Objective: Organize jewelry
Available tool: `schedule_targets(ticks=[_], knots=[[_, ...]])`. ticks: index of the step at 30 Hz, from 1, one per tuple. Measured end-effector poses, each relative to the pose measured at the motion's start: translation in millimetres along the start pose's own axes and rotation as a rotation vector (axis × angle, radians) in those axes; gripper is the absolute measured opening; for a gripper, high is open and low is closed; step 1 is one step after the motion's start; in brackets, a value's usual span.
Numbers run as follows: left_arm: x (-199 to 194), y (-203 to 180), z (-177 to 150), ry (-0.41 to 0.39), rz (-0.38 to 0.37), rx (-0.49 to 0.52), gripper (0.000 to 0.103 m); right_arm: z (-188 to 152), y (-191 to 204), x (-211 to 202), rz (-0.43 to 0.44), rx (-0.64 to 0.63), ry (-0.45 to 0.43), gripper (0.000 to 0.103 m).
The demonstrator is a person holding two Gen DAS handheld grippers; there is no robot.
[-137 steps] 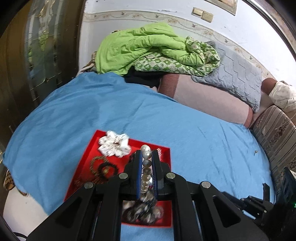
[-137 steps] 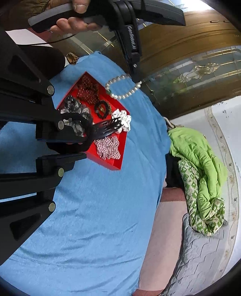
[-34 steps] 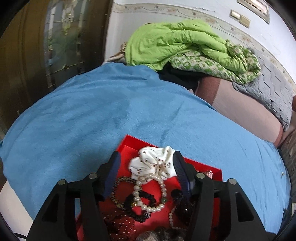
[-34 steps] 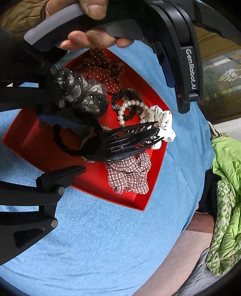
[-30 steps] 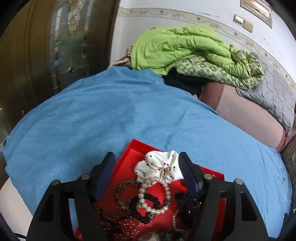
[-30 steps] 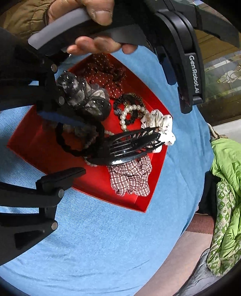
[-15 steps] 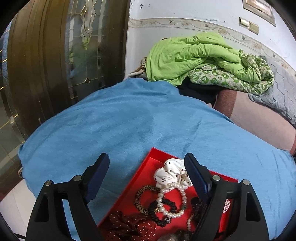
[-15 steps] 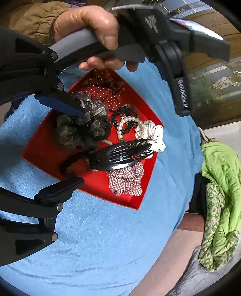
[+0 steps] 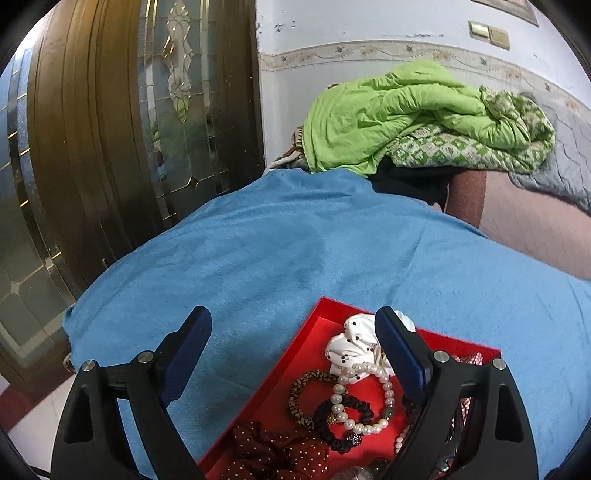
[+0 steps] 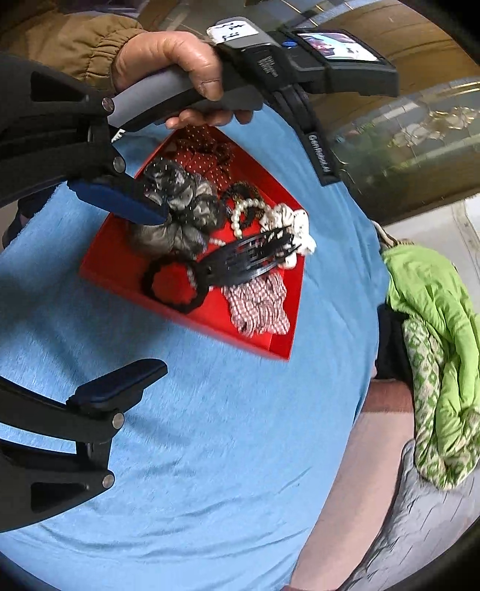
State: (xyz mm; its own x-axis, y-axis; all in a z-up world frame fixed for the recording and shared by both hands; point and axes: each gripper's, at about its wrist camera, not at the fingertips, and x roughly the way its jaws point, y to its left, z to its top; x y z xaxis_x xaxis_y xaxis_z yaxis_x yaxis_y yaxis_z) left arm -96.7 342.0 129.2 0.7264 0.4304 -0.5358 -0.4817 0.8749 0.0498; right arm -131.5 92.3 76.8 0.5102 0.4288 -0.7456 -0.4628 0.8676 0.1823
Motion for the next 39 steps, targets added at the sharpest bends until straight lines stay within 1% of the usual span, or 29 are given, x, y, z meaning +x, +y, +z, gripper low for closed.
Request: schedule_targets(ticks=[2,5,9,12,15,17,18,20,22,26,28,31,33,39], knots=[[-2.0,-1.6,0.2,-0.011,-0.006,0.002,0.090,-0.5,-1.6,-1.0,-0.014,-0.001,-0.003,0.080],[-7.7,-2.4,1.0,-0.037,-0.010,-0.003,0.097,-0.3,-4.2,-1.1,-0.029,0.006,-0.009,0.080],[-17.4,-1.1,3.1,-0.077,-0.011,-0.025,0.097,-1.2,-7.1,-4.1,-0.054,0.011,-0.023,0.080],[-27.4,0.1,5.6,-0.122,-0.002,-0.034,0.099,-1.8,-8.6,-6.4,-0.071,0.012,-0.033,0.080],[-40.3,3.4,7.8,-0.171,-0.032,-0.061,0.103,-3.1,-10.9,-8.9,-0.079,0.019,-0.041,0.080],[-51.2,5.1,7.6,-0.209,-0.047,-0.076,0.103,-3.9,-11.9,-10.6,-0.084,0.023,-0.045,0.080],[-57.5,4.5,6.6,-0.226,-0.050,-0.075,0.103,-4.2,-12.7,-12.3,-0.085,0.025,-0.049,0.080],[-68.4,1.1,2.7,-0.231,-0.052,-0.047,0.103,-5.0,-13.4,-15.5,-0.088,0.023,-0.057,0.080],[-79.6,-3.1,-3.2,-0.206,-0.060,-0.008,0.103,-5.6,-14.1,-18.6,-0.091,0.020,-0.066,0.081],[-100.3,-15.6,-19.2,-0.171,-0.035,0.097,0.103,-8.0,-17.7,-26.0,-0.093,0.016,-0.085,0.082],[-106.4,-19.7,-28.2,-0.125,-0.035,0.128,0.103,-10.8,-21.4,-30.3,-0.101,0.020,-0.098,0.082],[-110.3,-24.9,-40.7,-0.026,-0.076,0.150,0.103,-15.7,-28.9,-36.1,-0.113,0.035,-0.112,0.083],[-112.4,-27.8,-48.6,0.027,-0.098,0.161,0.103,-18.4,-35.3,-40.6,-0.122,0.050,-0.122,0.083],[-116.7,-29.9,-64.6,0.104,-0.121,0.176,0.103,-22.1,-44.2,-50.8,-0.135,0.067,-0.149,0.083]])
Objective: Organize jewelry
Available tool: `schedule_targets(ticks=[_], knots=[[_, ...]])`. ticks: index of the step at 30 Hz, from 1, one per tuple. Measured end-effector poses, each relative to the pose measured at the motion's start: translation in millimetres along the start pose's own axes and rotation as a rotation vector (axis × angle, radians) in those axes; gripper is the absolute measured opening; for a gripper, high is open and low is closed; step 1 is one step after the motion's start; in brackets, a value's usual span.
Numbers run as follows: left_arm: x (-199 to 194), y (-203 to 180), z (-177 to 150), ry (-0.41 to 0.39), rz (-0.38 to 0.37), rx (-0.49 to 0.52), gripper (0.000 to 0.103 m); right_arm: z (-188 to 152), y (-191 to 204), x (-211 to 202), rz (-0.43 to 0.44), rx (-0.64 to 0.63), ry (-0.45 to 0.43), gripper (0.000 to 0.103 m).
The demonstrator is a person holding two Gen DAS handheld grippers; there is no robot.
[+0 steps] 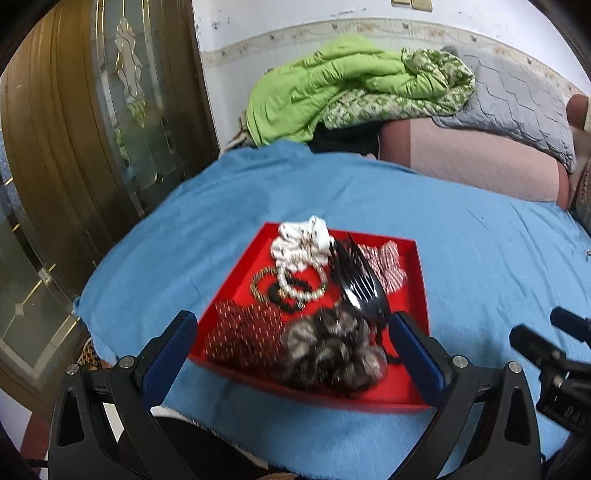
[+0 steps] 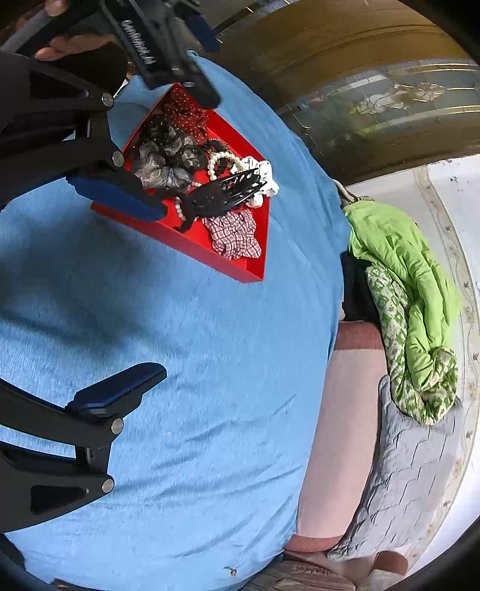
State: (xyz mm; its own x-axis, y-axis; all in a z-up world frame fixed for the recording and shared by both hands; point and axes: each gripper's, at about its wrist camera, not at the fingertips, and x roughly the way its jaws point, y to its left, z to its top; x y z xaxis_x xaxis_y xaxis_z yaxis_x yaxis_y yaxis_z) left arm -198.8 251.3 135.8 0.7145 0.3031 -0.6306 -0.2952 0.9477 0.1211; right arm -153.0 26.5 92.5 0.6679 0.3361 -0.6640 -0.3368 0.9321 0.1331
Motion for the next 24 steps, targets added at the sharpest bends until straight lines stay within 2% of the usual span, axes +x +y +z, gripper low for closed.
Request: schedule_targets(ticks=[8,24], knots=[[-3.2,2.2,-11.1,0.078,-0.049,-0.033,0.103,-2.2,5.3,-8.2,-0.030,-0.032,-0.028,0.085],[-10.9,-2.2,-16.1,0.083,-0.087,-0.030,0.103,-8.8,17.7,-13.0,-0.053,-0.085,-0.039,0.088]])
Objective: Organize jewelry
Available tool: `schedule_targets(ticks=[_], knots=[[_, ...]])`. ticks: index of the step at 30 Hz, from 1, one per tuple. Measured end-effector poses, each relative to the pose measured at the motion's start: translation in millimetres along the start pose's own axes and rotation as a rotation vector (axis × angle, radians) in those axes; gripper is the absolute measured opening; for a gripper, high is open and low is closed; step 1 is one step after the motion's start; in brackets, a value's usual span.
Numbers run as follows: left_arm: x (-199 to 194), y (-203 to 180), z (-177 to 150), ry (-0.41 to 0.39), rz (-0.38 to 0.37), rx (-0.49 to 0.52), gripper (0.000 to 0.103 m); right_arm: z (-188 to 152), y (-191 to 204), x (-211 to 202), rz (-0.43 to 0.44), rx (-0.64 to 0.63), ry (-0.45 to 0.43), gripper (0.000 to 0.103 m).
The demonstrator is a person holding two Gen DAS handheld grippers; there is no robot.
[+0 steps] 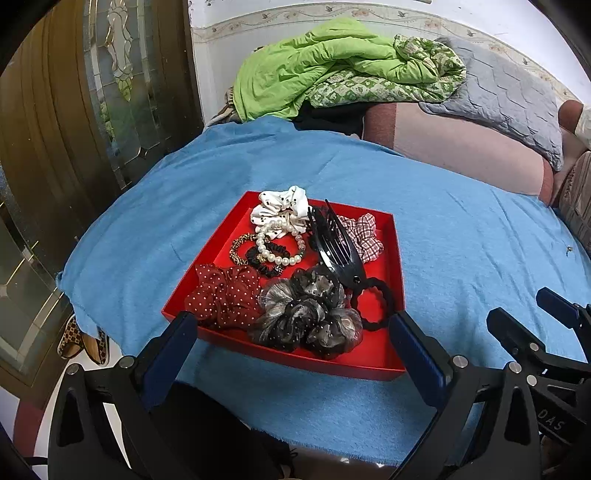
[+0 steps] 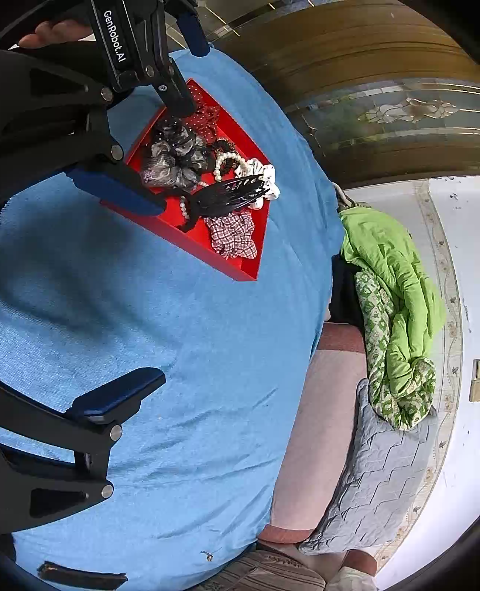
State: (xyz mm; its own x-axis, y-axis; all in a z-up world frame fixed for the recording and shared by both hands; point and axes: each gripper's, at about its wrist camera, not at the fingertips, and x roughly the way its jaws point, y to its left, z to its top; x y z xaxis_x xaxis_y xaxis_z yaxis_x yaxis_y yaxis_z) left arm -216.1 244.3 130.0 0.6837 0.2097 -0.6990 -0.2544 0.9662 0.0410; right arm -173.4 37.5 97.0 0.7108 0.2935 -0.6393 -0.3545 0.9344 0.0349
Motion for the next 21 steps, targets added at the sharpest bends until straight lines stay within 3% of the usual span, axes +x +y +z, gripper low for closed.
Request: schedule_targets(ticks=[21], knots=[[1.0,2.3,-3.5,0.023,0.006,-0.014,0.103,-7.8,13.2,5.5,0.012,-0.042,0.035,0.088]])
